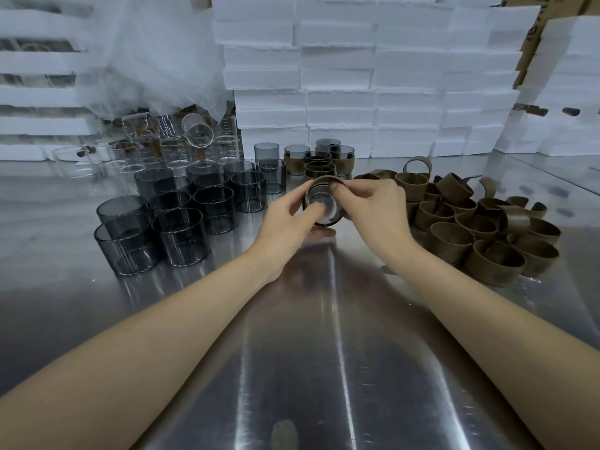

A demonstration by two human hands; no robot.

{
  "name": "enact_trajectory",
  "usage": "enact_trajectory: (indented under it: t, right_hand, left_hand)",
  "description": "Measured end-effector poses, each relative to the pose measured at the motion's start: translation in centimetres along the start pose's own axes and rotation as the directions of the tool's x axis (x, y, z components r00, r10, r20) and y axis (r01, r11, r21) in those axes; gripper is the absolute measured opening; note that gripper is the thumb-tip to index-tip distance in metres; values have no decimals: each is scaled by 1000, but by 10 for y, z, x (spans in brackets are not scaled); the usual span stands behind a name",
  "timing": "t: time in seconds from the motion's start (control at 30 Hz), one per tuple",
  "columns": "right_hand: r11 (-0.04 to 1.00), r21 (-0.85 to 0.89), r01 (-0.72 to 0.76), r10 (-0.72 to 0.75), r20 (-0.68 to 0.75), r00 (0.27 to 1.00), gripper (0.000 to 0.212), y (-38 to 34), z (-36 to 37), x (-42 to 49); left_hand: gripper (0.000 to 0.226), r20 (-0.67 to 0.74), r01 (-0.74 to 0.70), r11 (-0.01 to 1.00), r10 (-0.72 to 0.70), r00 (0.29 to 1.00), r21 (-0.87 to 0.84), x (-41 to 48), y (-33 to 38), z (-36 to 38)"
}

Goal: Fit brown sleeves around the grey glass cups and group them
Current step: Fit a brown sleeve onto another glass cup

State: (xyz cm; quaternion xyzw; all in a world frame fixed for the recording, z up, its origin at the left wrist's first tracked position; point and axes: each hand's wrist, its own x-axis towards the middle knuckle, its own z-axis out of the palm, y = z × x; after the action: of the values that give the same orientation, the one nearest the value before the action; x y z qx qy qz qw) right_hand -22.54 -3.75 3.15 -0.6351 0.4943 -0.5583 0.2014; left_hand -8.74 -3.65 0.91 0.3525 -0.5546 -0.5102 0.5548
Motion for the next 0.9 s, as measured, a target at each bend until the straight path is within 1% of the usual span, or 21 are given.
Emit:
enact_trajectory:
  t: [0.1,0.2,0.37,0.47,0.63,0.7,0.77,0.8,0.83,0.87,0.9]
  right_hand:
    - [998,36,-55,54,22,998,13,2,-3,4]
    - [998,27,-65,64,44,997,13,5,-4,7]
    - [997,-6,-72,72,82,994,10,7,-6,11]
    - [998,2,-71,70,87,994,9,8,-7,12]
    - [996,64,-57,50,97,994,12,14,-10,14]
    - [996,79,-37,30,80,996,8,16,-11,15]
    - [993,104,-56,46,94,994,3,16,-11,15]
    - [989,127,-81,66,118,991,9,16,-11,14]
    - [979,160,-129,104,156,982,20,17,-10,14]
    - [957,205,-207,166,202,965,33,18,-8,15]
    - [915,259,-308,244,252,936,42,17,-6,15]
  left_hand:
    - [31,2,5,1000,-5,1000,2,-1,0,0]
    - [33,0,21,1000,-21,1000,8,-1,1,0]
    - [44,-3,38,999,-38,999,14,-1,3,1]
    - [46,3,42,999,-42,999,26,-1,4,2]
    - [42,25,39,998,-40,999,55,-3,6,4]
    - [38,24,37,999,-38,999,34,-4,6,3]
    - [33,4,42,999,-42,999,-16,-4,6,3]
    - [31,-13,43,998,-44,999,-44,-4,6,2]
    - [29,-34,45,997,-48,998,-70,-4,6,1]
    - [27,-55,50,995,-55,997,-89,-3,7,1]
    - [26,-70,61,993,-68,995,-103,-2,7,0]
